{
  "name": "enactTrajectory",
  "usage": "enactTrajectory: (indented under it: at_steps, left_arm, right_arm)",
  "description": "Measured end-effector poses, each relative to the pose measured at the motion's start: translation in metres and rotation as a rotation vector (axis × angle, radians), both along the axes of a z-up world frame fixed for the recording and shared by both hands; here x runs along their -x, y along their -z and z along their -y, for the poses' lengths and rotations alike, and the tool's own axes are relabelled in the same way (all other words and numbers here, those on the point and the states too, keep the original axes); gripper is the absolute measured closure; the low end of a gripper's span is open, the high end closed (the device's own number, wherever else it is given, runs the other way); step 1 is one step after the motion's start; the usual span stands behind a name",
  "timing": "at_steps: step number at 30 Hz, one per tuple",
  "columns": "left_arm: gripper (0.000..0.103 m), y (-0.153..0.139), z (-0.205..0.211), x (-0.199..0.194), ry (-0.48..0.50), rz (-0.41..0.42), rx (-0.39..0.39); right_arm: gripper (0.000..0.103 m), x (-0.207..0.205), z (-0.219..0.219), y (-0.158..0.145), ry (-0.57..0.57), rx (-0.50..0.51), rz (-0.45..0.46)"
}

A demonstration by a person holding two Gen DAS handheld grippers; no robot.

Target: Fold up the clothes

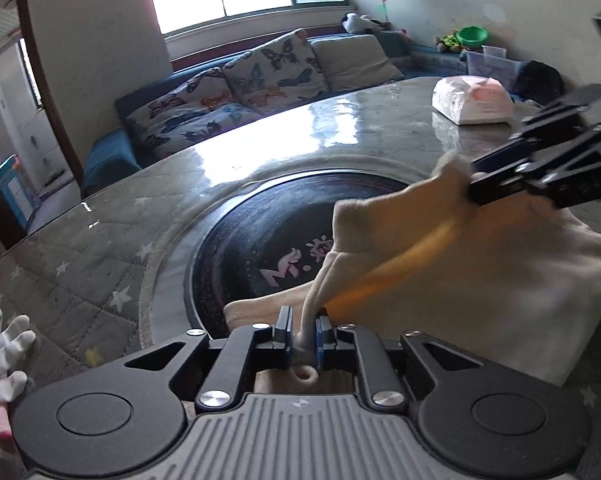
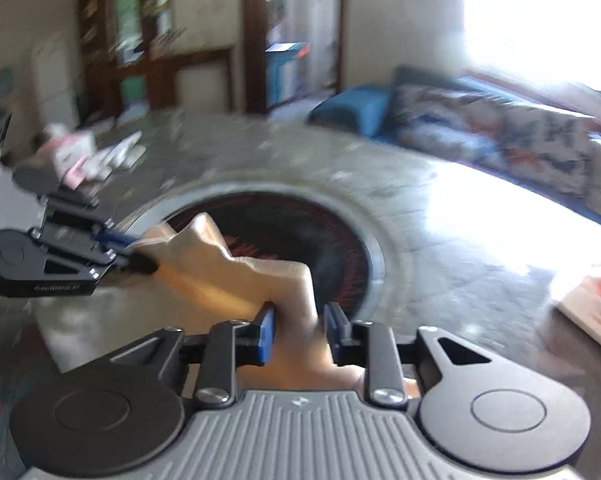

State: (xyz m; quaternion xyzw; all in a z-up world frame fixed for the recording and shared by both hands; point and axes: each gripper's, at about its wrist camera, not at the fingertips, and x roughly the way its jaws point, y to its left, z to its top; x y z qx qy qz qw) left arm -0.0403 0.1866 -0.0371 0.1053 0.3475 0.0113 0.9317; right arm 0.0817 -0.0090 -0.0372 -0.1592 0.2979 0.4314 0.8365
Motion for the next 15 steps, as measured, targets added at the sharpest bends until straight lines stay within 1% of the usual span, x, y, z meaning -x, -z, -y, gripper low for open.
enactTrajectory:
  at_steps: [3,6,9,12,14,15]
  left_arm:
    - [0.081,0.01,-0.004,-0.012,-0.048,-0.007,-0.008]
    - [0.079,0.012,-0.01,-0.018,-0.092,-0.005,0.007]
    - [0.079,0.007,-0.011,-0.017,-0.129,0.018,0.015]
    - [0.08,-0.003,-0.011,-0.008,-0.15,0.031,0.044]
    - [0.08,-0.011,-0.009,-0.001,-0.132,0.039,0.09]
    - [0.08,-0.014,-0.007,0.002,-0.117,0.041,0.115]
  right_arm:
    - [0.077,0.008,0.024,-0.005,0.08,-0.033,0.03]
    - [0.081,0.011,0.04,0.001,0.07,-0.033,-0.035]
    - [0.084,0.006,0.045,0.012,0.088,-0.018,-0.078]
    - [0.087,-0.002,0.051,0.016,0.15,-0.047,-0.114]
    - [0.087,-0.006,0.053,0.018,0.18,-0.065,-0.128]
    - [0.087,-0.004,0.05,0.015,0.17,-0.07,-0.114]
